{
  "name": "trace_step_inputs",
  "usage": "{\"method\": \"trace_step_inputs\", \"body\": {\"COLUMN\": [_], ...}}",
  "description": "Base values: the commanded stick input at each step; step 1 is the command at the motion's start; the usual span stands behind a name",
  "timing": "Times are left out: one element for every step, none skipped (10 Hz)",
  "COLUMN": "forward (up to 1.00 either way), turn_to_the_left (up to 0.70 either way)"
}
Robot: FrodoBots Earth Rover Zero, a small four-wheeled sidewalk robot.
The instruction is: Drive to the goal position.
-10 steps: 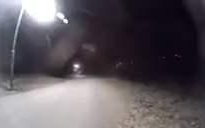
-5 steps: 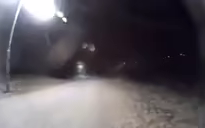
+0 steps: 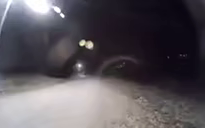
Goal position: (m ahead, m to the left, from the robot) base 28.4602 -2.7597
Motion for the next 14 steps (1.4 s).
{"method": "trace_step_inputs", "body": {"forward": [1.0,1.0,1.0,1.0,1.0,1.0,1.0,1.0,1.0,1.0,1.0,1.0,1.0,1.0], "turn_to_the_left": [0.0,0.0,0.0,0.0,0.0,0.0,0.0,0.0,0.28,0.4,0.4,0.4,0.4,0.28]}}
